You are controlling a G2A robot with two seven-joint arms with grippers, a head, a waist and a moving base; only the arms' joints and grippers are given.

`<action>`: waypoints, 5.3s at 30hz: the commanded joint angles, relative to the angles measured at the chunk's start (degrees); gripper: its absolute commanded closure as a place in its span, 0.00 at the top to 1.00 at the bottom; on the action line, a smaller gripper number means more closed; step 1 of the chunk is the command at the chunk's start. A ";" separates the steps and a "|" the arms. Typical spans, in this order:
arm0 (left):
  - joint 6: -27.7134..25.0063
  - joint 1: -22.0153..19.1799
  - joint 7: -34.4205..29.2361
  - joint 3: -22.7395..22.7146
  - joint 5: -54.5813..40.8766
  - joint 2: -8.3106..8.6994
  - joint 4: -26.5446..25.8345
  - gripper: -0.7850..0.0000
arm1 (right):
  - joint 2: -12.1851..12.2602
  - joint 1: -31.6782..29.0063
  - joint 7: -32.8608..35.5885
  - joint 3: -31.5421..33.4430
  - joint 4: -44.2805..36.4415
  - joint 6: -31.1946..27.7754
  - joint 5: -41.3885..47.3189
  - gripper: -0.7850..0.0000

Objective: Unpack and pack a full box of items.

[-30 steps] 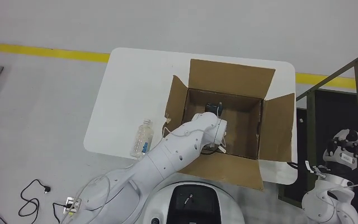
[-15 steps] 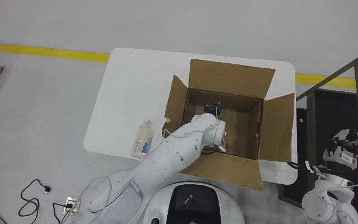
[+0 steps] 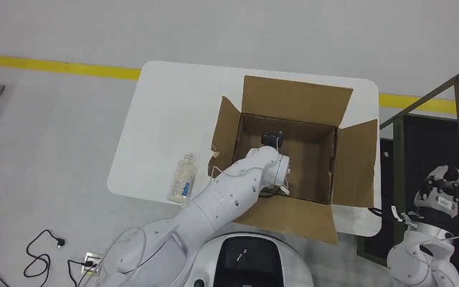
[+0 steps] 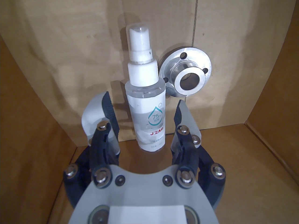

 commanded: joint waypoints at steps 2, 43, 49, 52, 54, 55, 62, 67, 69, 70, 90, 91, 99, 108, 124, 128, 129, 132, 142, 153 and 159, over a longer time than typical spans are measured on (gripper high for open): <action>-0.40 0.02 0.20 -0.14 0.28 -0.27 0.72 0.70 | 0.00 0.00 0.00 0.00 0.00 0.00 0.00 0.00; -5.22 6.48 -20.03 -14.83 25.02 5.61 -38.72 0.00 | 0.00 0.00 0.00 0.00 0.00 0.00 0.00 0.00; -8.46 9.73 -24.48 -18.15 30.15 6.85 -49.32 0.00 | 0.00 0.00 0.00 0.00 0.00 0.00 0.00 0.00; -10.39 11.02 -25.69 -19.75 30.91 7.20 -53.90 0.00 | 0.00 0.00 0.00 0.00 0.00 0.00 0.00 0.00; -12.12 11.85 -26.37 -21.12 30.54 7.43 -56.29 0.00 | 0.00 0.00 0.00 0.00 0.00 0.00 0.00 0.00; -12.91 12.32 -26.36 -22.04 30.83 7.60 -57.45 0.00 | 0.00 0.00 0.00 0.00 0.00 0.00 0.00 0.00; -14.75 17.35 -28.54 -27.19 33.55 8.67 -64.86 0.00 | 0.00 0.00 0.00 0.00 0.00 0.00 0.00 0.00; -15.00 20.51 -28.54 -28.78 37.81 9.27 -70.18 0.00 | 0.00 0.00 0.00 0.00 0.00 0.00 0.00 0.00; -15.57 21.59 -28.54 -29.06 39.84 9.48 -71.93 0.00 | 0.00 0.00 0.00 0.00 0.00 0.00 0.00 0.00; -15.62 22.11 -28.54 -29.28 40.29 9.54 -72.78 0.00 | 0.00 0.00 0.00 0.00 0.00 0.00 0.00 0.00; -16.86 24.44 -26.13 -29.65 39.58 9.69 -74.00 0.00 | 0.00 0.00 0.00 0.00 0.00 0.00 0.00 0.00; -17.27 25.00 -25.05 -29.90 38.90 9.72 -74.44 0.00 | 0.00 0.00 0.00 0.00 0.00 0.00 0.00 0.00; -22.84 25.30 -27.22 -37.20 40.90 10.51 -81.75 0.00 | 0.00 0.00 0.00 0.00 0.00 0.00 0.00 0.00; -31.70 28.72 -28.54 -48.08 45.31 12.00 -84.63 0.00 | 0.00 0.00 0.00 0.00 0.00 0.00 0.00 0.00; -28.83 41.45 -28.36 -44.08 50.00 12.26 -76.74 0.00 | 0.00 0.00 0.00 0.00 0.00 0.00 0.00 0.00; -28.47 43.01 -27.30 -43.64 50.53 12.32 -74.68 0.00 | 0.00 0.00 0.00 0.00 0.00 0.00 0.00 0.00; -28.26 43.43 -26.99 -43.45 49.95 12.31 -74.44 0.00 | 0.00 0.00 0.00 0.00 0.00 0.00 0.00 0.00; -28.09 44.29 -26.68 -42.66 48.84 12.27 -73.94 0.00 | 0.00 0.00 0.00 0.00 0.00 0.00 0.00 0.00; -26.50 46.20 -25.64 -41.33 46.67 12.15 -72.60 0.00 | 0.00 0.00 0.00 0.00 0.00 0.00 0.00 0.00; -26.33 46.54 -24.54 -41.31 46.28 12.15 -72.32 0.00 | 0.00 0.00 0.00 0.00 0.00 0.00 0.00 0.00; -28.02 47.78 -20.53 -39.20 47.39 12.32 -69.40 0.00 | 0.00 0.00 0.00 0.00 0.00 0.00 0.00 0.00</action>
